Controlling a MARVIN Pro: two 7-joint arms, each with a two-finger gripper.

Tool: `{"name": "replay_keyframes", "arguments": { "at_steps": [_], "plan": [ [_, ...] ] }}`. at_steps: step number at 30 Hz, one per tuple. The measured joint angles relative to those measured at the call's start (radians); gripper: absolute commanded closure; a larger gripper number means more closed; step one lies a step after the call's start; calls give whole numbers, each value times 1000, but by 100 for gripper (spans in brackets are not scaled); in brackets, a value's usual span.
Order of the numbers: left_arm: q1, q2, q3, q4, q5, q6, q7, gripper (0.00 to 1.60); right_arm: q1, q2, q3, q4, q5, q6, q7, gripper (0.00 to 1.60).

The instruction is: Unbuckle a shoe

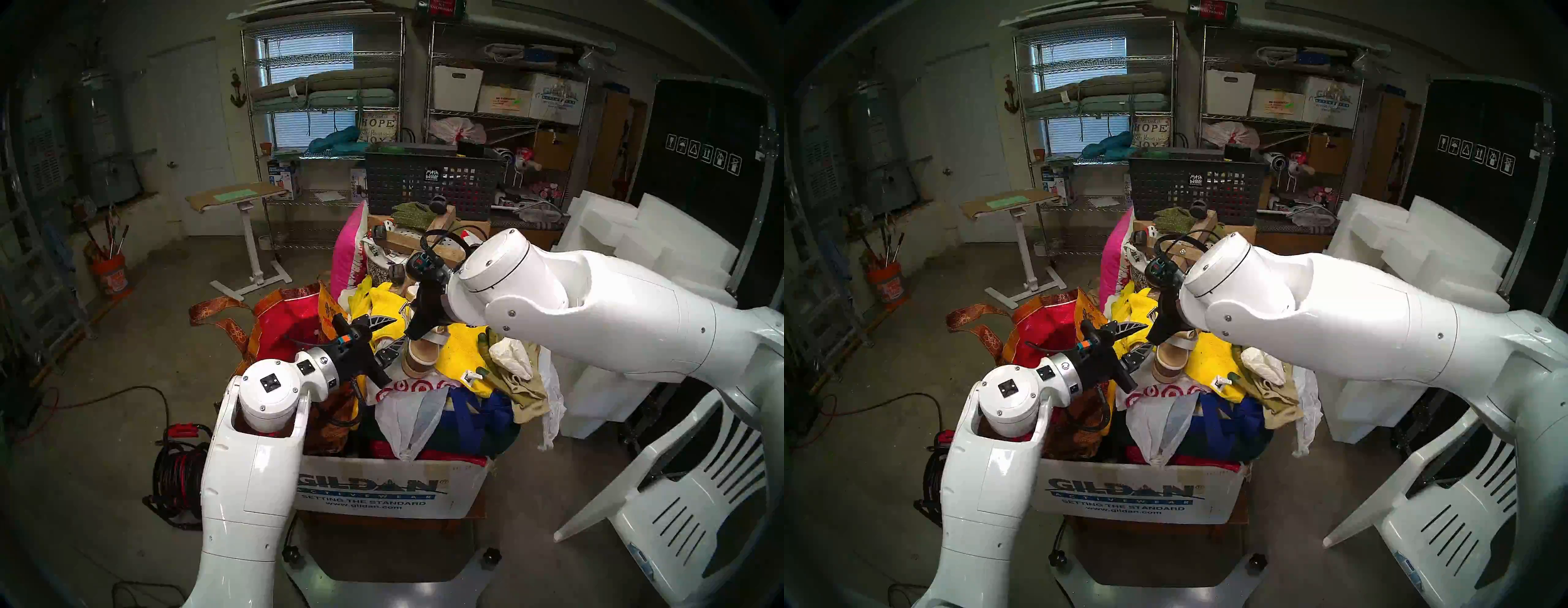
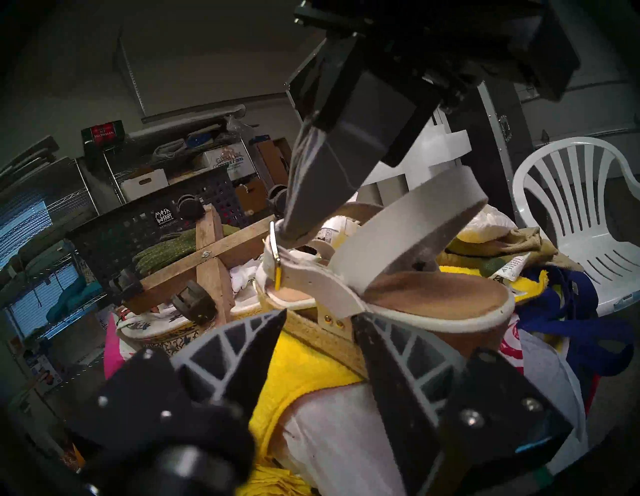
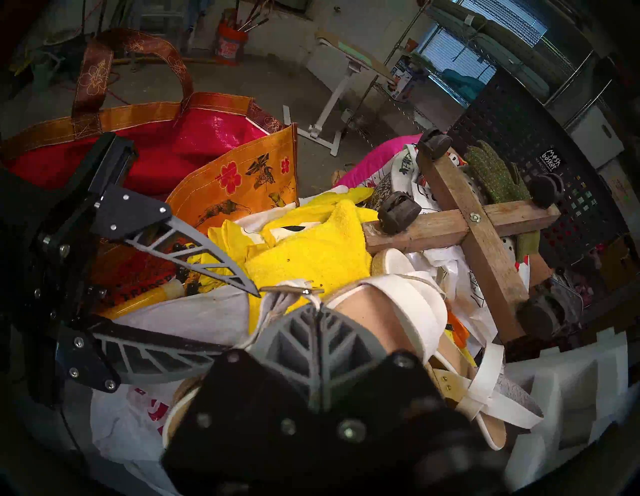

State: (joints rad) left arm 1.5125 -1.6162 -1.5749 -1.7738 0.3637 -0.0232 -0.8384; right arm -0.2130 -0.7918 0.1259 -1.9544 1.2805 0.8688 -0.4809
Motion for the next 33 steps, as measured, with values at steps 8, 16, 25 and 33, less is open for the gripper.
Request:
{"name": "replay_keyframes", "arguments": {
  "at_steps": [8, 16, 25, 33],
  "plan": [
    [6, 0, 5, -6, -22, -4, 45, 110, -1, 9, 1, -7, 4, -2, -7, 149],
    [7, 0, 2, -6, -30, -14, 66, 86, -3, 17, 1, -13, 5, -4, -9, 149],
    [14, 6, 5, 2, -38, -34, 46, 88, -3, 23, 1, -18, 2, -6, -9, 149],
    [33, 12, 21, 4, -39, -70, 46, 160, -4, 26, 1, -19, -2, -10, -9, 148]
  ]
}}
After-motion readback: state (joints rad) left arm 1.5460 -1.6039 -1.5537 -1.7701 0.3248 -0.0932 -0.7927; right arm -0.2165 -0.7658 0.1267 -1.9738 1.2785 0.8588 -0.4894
